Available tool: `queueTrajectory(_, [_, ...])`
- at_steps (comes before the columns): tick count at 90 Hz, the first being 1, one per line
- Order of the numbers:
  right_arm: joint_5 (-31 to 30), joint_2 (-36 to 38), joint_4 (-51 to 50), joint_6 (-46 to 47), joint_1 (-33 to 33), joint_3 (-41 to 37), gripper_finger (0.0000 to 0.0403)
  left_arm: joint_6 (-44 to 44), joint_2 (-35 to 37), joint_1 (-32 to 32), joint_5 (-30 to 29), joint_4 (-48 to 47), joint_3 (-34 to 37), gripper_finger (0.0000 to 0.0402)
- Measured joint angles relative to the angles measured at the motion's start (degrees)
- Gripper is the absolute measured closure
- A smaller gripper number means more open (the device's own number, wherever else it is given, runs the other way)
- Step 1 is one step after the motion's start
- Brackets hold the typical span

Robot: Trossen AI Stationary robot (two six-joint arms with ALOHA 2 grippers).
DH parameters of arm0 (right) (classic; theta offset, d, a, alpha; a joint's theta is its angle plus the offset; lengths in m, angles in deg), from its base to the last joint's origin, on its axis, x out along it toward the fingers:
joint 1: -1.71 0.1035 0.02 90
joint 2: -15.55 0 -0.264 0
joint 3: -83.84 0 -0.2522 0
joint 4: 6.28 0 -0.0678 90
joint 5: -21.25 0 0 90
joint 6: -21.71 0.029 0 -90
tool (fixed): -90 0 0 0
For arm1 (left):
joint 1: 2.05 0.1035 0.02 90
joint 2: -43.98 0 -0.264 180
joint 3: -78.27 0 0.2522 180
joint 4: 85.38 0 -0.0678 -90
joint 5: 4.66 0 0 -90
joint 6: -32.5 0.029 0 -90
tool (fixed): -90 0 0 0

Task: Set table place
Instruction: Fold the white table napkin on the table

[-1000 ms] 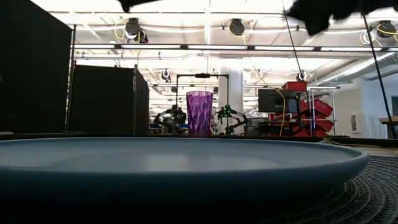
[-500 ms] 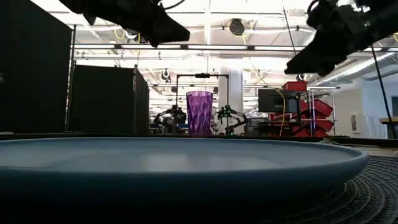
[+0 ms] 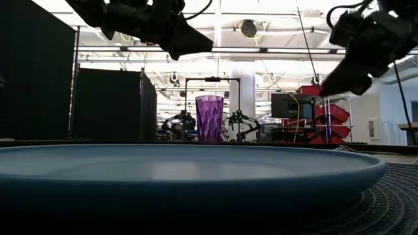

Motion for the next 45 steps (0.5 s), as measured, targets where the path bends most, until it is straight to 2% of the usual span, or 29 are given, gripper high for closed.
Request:
queueTrajectory(11, [-5.4, 0.0, -7.3, 4.8, -1.7, 0.0, 0.0234, 1.4, -0.5, -0.4, 0.2, 0.6, 0.0, 0.0315])
queueTrajectory(24, [-6.1, 0.0, -12.5, 9.3, -4.6, 0.0, 0.0234, 1.8, -1.1, -0.5, 0.2, 0.5, 0.0, 0.0315])
queueTrajectory(38, [-5.2, 0.0, -15.3, 12.6, -7.0, 0.0, 0.0234, 1.9, -1.6, -0.5, 0.1, 0.5, 0.0, 0.0315])
queueTrajectory(45, [0.1, 0.0, -15.0, 12.9, -7.3, 0.0, 0.0234, 1.9, -2.1, -0.5, 0.1, -0.1, -0.1, 0.0315])
